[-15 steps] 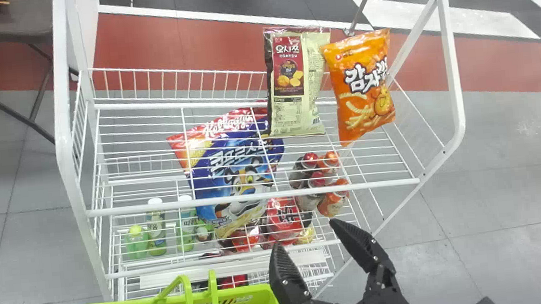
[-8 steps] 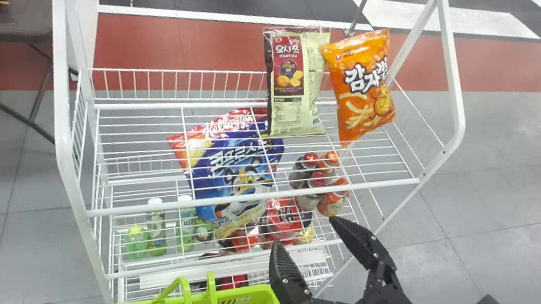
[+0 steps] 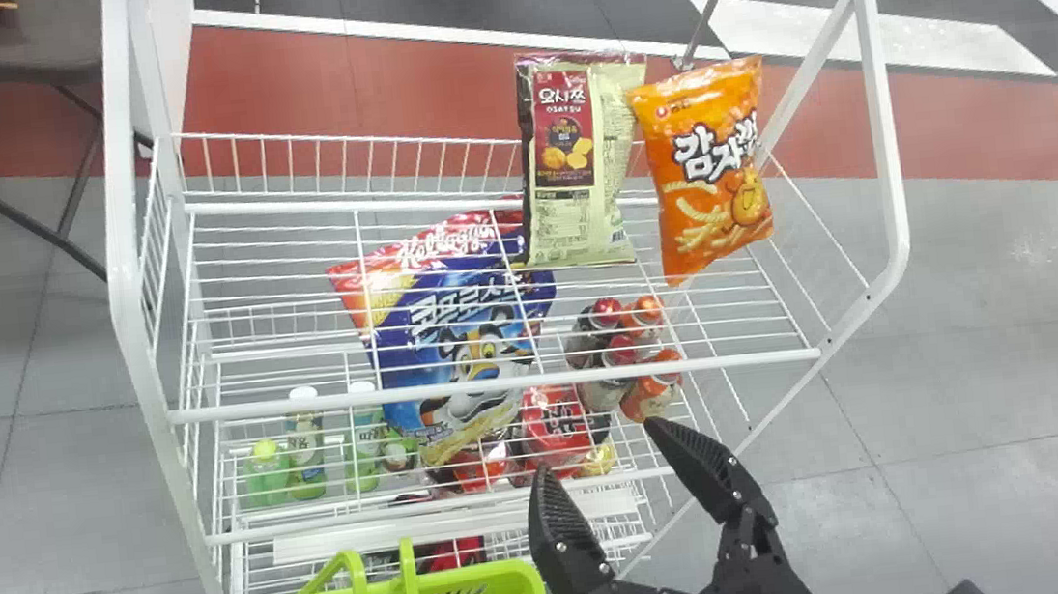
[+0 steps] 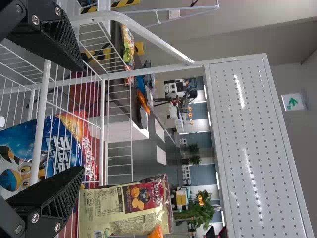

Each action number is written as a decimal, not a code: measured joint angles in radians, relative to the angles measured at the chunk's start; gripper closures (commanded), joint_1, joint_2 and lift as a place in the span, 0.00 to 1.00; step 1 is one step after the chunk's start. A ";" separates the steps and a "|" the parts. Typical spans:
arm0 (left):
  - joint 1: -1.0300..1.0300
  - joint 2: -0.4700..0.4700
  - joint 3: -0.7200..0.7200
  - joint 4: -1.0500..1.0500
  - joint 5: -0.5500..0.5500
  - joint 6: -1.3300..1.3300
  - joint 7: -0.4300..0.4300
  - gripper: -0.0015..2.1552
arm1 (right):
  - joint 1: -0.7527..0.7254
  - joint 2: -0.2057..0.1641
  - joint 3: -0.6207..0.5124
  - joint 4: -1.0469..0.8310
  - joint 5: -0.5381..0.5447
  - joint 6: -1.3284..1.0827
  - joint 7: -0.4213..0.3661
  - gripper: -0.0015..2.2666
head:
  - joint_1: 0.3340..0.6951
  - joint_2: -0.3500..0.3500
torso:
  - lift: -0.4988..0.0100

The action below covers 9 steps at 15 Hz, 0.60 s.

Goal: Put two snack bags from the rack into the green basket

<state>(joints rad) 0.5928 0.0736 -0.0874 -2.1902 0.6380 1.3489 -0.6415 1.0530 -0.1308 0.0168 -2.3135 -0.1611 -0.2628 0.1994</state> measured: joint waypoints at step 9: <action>0.020 0.000 0.003 -0.021 -0.002 0.000 -0.003 0.99 | 0.018 -0.020 0.002 -0.003 -0.026 -0.047 0.000 0.05 | 1.00 0.00 | 0.97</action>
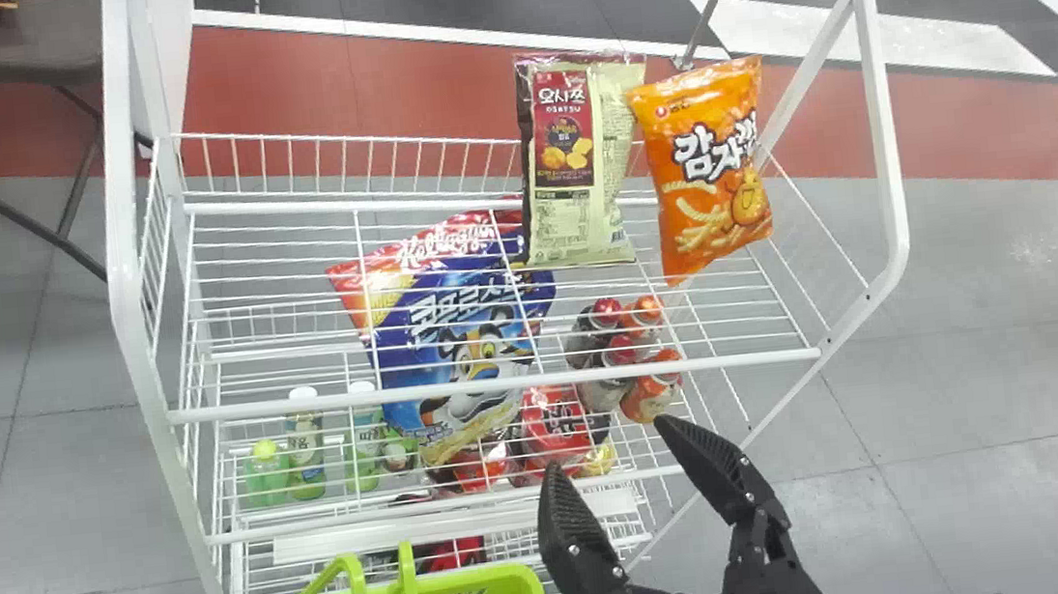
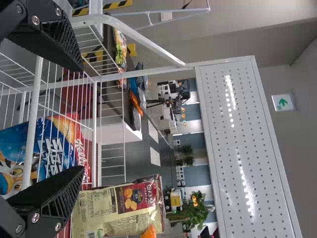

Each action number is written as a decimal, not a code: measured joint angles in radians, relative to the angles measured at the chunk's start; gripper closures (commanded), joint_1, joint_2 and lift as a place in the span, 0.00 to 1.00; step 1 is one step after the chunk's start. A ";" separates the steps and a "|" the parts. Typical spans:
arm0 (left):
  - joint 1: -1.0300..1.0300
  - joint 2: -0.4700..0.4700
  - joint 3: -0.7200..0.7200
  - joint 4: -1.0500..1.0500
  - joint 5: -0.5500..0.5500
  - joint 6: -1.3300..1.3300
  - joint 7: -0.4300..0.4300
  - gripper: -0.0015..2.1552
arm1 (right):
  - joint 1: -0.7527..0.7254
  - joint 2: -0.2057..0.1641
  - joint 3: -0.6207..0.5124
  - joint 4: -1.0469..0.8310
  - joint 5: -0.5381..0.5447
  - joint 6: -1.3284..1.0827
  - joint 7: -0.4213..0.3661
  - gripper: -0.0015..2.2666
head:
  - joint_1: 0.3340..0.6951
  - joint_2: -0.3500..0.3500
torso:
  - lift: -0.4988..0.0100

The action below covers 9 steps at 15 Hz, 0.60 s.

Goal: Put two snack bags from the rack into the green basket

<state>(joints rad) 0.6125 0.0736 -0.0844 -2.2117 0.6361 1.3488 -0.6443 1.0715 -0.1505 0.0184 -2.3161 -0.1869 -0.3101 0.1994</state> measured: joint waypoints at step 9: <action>0.006 0.000 -0.001 -0.008 -0.006 0.003 -0.003 0.99 | 0.004 -0.004 0.000 0.001 -0.012 -0.012 0.000 0.05 | 1.00 0.00 | 0.97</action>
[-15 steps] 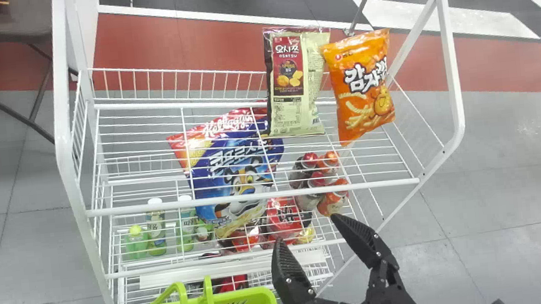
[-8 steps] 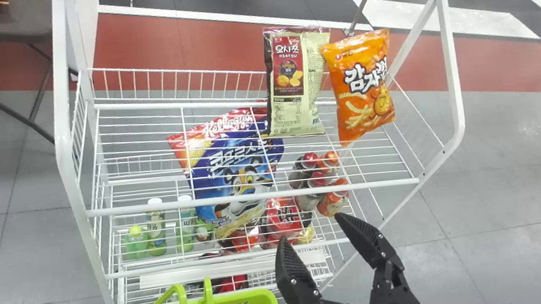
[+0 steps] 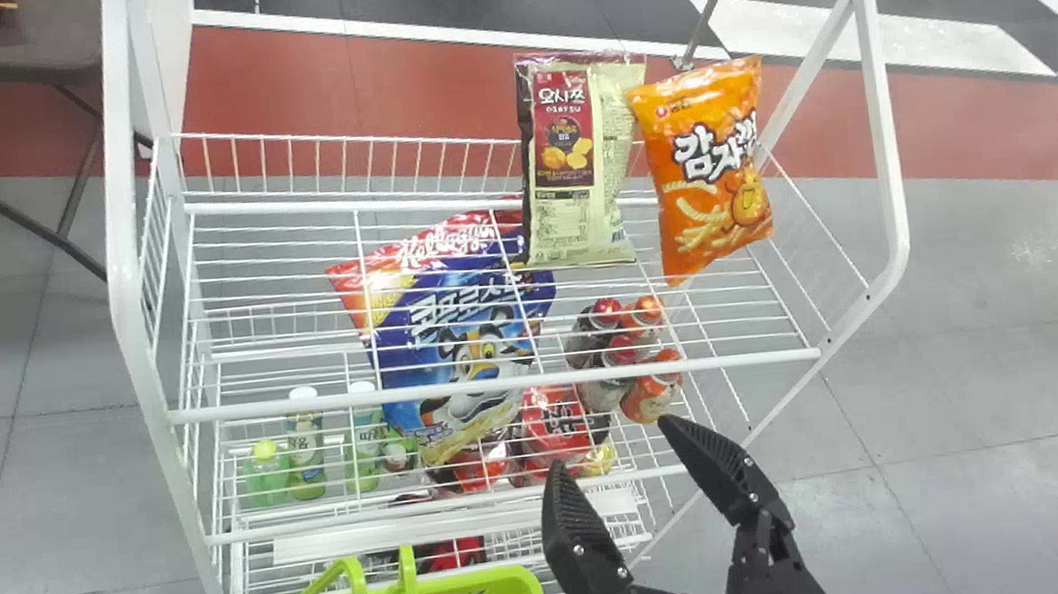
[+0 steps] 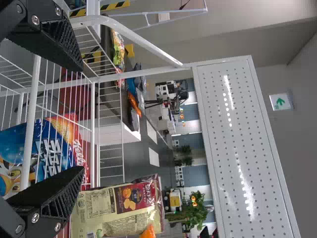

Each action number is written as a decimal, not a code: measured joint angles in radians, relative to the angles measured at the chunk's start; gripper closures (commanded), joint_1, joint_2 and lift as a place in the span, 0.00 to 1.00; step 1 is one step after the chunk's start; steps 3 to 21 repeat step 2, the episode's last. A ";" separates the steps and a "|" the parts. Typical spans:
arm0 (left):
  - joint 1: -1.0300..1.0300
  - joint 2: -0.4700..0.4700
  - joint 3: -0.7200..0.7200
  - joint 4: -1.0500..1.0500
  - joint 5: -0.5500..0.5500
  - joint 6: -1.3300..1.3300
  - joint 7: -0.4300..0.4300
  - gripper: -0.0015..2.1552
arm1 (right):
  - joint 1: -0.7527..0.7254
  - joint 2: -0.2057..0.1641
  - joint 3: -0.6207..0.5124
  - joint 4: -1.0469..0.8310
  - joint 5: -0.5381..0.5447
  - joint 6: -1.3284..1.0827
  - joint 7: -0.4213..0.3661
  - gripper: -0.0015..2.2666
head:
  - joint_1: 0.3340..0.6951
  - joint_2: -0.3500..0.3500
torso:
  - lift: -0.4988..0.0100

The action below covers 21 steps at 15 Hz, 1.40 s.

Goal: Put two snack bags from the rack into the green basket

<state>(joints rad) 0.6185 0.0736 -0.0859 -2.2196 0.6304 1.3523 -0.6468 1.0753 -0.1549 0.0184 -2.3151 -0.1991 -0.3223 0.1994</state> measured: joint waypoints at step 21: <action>0.002 0.000 0.000 0.000 0.000 0.000 -0.001 0.99 | 0.000 0.000 0.000 0.001 -0.002 0.000 0.000 0.05 | 1.00 0.00 | 0.97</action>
